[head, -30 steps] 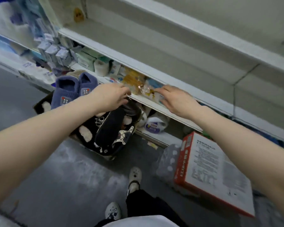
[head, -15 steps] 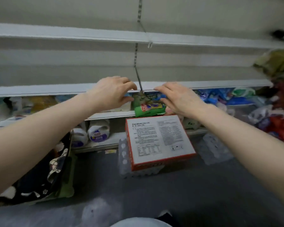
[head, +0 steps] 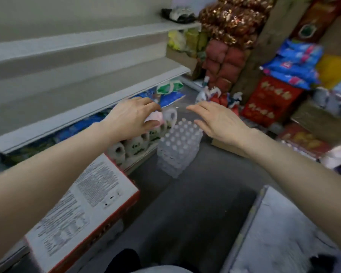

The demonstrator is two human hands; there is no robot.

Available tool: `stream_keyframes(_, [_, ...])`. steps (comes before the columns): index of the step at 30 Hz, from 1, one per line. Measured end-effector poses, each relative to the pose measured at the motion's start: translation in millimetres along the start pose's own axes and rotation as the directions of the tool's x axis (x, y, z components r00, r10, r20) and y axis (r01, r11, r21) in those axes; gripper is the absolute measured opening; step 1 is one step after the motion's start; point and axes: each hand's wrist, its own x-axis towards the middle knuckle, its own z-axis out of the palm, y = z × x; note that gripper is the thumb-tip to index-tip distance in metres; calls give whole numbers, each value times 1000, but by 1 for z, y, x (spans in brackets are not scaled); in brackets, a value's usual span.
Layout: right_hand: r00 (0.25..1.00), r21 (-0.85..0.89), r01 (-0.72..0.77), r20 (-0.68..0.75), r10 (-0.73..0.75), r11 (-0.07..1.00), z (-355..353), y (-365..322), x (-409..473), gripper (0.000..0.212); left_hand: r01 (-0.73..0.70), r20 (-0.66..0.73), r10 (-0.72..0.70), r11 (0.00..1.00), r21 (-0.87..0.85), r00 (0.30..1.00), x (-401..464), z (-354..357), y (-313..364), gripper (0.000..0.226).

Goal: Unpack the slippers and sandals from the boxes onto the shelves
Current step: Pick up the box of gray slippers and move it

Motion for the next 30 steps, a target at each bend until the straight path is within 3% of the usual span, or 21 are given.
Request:
stream_keyframes(10, [935,-25,-342,89,343,939,47,179,-69,44,-318,-4,319,942,-106,948,227,110,50,37])
stream_keyframes(19, [788,-68,-609,64,612,791,80,338,-80,42,-540,38,552,826,-165,833,446,190,79,41])
stream_keyframes(23, [677,-61,-732,46,734,679,90,406,-110,42,-604,91,636,762,-235,767,545,229,121,45])
stream_keyframes(30, [586,-134,-802,15,810,582,106,547,-189,44,-694,69,739,657,-296,670,703,299,232,46])
